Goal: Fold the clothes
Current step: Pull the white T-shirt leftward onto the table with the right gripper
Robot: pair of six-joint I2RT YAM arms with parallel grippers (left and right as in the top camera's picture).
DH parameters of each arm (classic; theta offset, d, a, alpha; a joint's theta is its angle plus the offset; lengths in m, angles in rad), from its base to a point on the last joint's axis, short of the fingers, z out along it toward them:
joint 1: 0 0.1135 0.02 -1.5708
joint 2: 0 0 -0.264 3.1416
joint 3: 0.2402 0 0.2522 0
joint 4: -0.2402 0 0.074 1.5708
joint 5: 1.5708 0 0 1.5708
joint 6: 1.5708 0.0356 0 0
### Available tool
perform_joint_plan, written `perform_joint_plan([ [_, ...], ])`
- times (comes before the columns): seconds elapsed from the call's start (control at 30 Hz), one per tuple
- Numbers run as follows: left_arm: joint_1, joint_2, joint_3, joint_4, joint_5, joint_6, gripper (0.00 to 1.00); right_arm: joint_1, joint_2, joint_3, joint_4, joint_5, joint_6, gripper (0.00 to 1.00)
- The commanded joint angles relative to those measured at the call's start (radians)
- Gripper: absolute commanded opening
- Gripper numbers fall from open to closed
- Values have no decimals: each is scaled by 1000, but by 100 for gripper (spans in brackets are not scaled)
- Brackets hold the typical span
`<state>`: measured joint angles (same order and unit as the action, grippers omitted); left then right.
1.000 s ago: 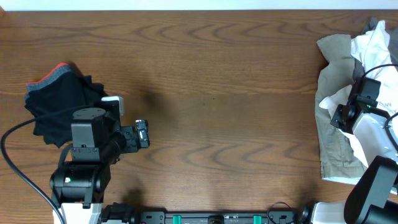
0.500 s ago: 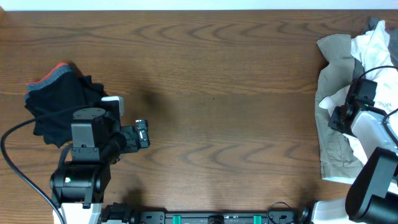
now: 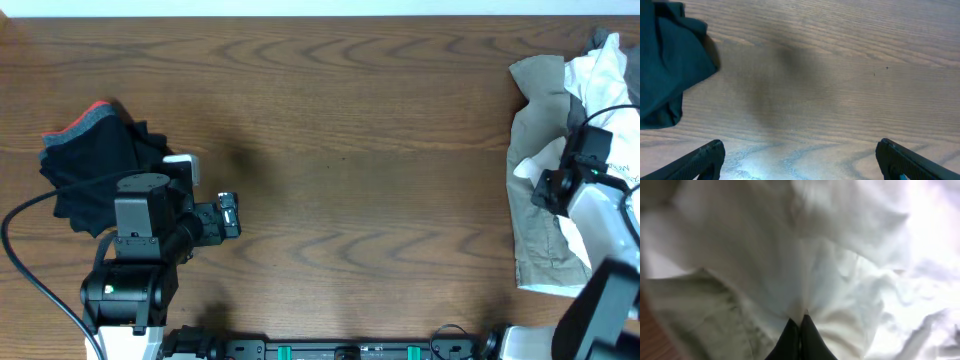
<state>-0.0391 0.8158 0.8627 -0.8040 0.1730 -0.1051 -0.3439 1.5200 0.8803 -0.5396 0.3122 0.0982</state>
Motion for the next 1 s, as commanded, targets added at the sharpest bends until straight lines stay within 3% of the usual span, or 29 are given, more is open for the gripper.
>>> perform_joint_plan([
  [0.0, 5, 0, 24, 4, 1, -5, 98, -10, -107, 35, -25, -87, 2, 1],
  [0.23, 5, 0, 24, 9, 1, -5, 98, 83, -294, 56, -98, -288, -23, 1],
  [0.53, 5, 0, 24, 9, 1, -5, 98, 433, -409, 56, -166, -332, -28, 1],
  [0.77, 5, 0, 24, 18, 1, -5, 98, 736, -388, 56, -61, -330, -24, 1],
  [0.97, 5, 0, 24, 26, 1, -5, 98, 887, -292, 56, 116, -313, 24, 1],
])
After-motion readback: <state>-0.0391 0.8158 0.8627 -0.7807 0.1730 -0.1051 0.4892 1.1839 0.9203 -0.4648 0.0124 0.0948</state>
